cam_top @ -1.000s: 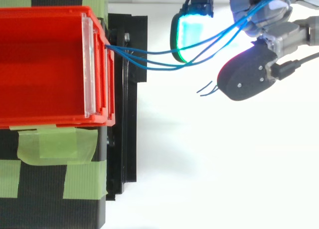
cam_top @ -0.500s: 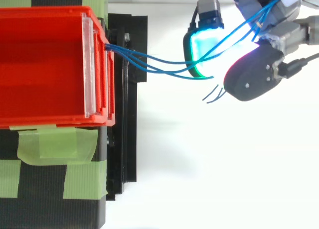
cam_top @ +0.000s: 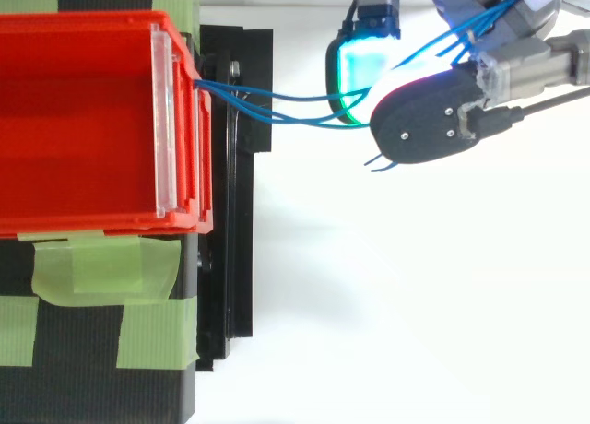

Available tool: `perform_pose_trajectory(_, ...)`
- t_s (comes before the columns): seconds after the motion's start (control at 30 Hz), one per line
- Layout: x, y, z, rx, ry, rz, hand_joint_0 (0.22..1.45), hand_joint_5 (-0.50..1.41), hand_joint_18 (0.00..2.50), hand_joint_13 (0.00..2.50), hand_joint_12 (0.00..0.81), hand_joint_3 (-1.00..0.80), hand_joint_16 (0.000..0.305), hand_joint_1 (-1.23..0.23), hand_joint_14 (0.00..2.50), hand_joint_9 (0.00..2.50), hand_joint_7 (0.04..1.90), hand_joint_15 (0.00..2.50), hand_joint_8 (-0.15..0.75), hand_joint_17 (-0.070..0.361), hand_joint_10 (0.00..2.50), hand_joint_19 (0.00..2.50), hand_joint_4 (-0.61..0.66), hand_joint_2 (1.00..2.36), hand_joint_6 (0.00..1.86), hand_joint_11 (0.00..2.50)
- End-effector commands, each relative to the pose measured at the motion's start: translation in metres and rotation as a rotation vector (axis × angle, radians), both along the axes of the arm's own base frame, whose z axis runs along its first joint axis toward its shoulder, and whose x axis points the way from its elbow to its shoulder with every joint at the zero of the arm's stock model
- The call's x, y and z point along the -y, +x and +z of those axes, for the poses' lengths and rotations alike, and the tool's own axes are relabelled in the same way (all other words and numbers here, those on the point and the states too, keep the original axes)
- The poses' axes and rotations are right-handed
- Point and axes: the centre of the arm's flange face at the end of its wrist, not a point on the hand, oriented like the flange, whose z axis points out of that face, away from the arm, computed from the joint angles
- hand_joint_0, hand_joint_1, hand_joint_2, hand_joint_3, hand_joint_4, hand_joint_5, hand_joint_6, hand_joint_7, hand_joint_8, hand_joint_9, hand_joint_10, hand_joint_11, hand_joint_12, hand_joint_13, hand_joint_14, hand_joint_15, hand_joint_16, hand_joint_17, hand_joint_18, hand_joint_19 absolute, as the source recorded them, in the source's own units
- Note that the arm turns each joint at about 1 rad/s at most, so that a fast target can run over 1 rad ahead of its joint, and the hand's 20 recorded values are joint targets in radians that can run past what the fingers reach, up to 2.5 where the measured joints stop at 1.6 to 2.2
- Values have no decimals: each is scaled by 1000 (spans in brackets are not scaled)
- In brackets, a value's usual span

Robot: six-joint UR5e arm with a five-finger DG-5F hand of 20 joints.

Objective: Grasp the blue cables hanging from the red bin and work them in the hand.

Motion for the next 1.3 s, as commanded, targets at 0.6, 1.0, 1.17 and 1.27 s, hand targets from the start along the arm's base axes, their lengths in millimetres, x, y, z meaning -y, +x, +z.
perform_pose_trajectory(0.6,-1,0,0,-4,-20,-1,743,459,1559,944,475,-927,60,-628,2500,839,1371,1596,454,134,2500,1315,262,1002,272,2500)
perform_pose_trajectory(1.0,-1,0,-1,-15,-42,-6,866,598,1754,1120,428,-712,51,-631,2500,1139,1364,1634,411,116,2500,1509,202,1012,330,2500)
perform_pose_trajectory(1.17,-1,0,-1,-15,-45,-5,838,637,1761,1135,425,-463,53,-639,2500,1172,1438,1656,413,119,2500,1482,202,1020,201,2500)
perform_pose_trajectory(1.27,-2,1,-1,-16,-47,-4,840,685,1808,1206,459,-312,70,-645,2500,1203,1507,1652,416,157,2500,1187,239,1017,22,2500)
